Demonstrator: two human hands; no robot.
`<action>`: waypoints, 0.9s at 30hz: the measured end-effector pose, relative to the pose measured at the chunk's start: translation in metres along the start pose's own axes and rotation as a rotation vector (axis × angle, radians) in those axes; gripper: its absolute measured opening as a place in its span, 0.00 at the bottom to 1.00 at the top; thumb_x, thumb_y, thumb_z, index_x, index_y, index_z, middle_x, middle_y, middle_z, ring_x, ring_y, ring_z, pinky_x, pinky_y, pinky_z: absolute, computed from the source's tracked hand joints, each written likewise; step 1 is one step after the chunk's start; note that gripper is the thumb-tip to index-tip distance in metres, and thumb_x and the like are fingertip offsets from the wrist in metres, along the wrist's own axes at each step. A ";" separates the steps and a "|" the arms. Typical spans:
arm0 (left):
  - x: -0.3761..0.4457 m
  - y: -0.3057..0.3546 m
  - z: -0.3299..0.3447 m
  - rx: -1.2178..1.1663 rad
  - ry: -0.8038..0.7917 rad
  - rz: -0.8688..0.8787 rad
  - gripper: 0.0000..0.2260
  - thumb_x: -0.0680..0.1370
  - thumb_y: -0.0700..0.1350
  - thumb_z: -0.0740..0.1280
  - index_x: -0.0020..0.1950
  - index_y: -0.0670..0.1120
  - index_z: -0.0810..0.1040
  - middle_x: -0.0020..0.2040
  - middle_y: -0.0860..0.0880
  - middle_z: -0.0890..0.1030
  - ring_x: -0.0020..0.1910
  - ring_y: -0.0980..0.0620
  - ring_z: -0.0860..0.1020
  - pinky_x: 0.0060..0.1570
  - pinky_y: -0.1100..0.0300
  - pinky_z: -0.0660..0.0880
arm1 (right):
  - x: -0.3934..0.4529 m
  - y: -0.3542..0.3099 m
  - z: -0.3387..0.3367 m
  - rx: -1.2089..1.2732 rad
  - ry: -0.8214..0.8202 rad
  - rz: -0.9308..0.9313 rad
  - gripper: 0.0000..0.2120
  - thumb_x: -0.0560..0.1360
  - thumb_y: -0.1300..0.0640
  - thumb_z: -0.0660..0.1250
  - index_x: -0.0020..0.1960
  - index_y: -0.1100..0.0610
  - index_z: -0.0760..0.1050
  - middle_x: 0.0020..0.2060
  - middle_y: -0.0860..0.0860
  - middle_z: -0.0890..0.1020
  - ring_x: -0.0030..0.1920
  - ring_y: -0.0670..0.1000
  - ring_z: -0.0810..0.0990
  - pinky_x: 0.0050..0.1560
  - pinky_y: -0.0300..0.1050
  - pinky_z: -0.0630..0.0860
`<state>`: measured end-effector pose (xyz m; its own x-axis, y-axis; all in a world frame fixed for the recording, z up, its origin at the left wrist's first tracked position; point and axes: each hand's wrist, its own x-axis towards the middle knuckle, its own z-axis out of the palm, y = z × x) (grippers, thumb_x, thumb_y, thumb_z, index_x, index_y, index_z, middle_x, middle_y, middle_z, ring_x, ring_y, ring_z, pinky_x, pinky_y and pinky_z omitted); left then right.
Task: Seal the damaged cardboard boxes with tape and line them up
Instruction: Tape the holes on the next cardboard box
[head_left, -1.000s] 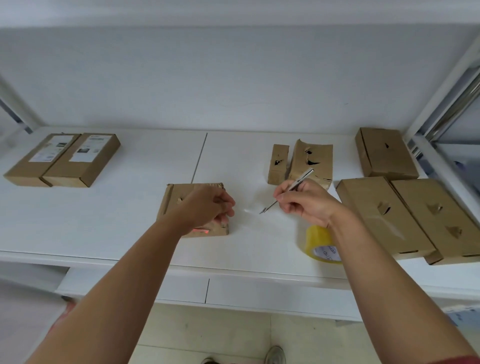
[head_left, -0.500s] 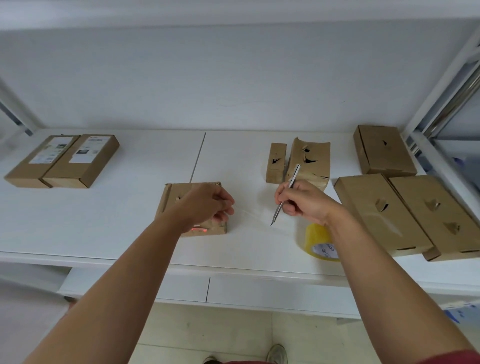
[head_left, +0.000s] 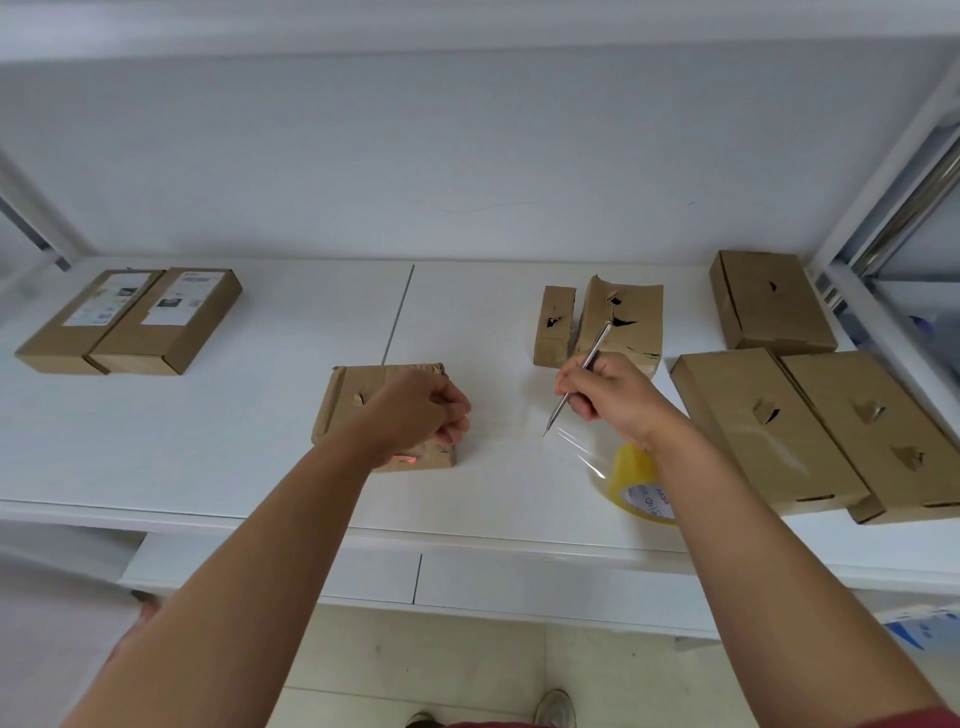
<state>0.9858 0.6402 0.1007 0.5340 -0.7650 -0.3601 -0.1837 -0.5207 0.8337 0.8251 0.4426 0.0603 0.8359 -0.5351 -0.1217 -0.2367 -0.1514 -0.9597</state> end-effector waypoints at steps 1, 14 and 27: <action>0.001 -0.001 0.000 0.012 0.001 0.007 0.05 0.81 0.33 0.63 0.49 0.36 0.79 0.36 0.45 0.82 0.28 0.58 0.79 0.30 0.67 0.75 | 0.000 0.000 -0.001 0.001 0.012 -0.005 0.09 0.67 0.51 0.63 0.34 0.56 0.76 0.24 0.51 0.71 0.28 0.46 0.67 0.34 0.38 0.66; 0.008 -0.003 -0.022 0.302 0.239 0.048 0.11 0.76 0.33 0.61 0.39 0.45 0.79 0.34 0.50 0.81 0.35 0.50 0.79 0.43 0.55 0.77 | -0.005 0.002 -0.010 -0.113 0.042 -0.059 0.15 0.76 0.60 0.63 0.30 0.55 0.75 0.27 0.52 0.74 0.30 0.48 0.70 0.34 0.39 0.69; -0.004 -0.004 -0.052 0.163 0.257 0.057 0.08 0.80 0.34 0.63 0.47 0.42 0.80 0.39 0.47 0.84 0.34 0.54 0.78 0.39 0.62 0.76 | 0.004 0.006 0.017 -0.403 -0.021 -0.066 0.09 0.79 0.52 0.62 0.42 0.47 0.77 0.37 0.50 0.82 0.39 0.52 0.79 0.41 0.47 0.73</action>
<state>1.0277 0.6649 0.1205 0.7067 -0.6843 -0.1797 -0.3377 -0.5496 0.7641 0.8357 0.4535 0.0492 0.8648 -0.4968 -0.0724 -0.3537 -0.5005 -0.7902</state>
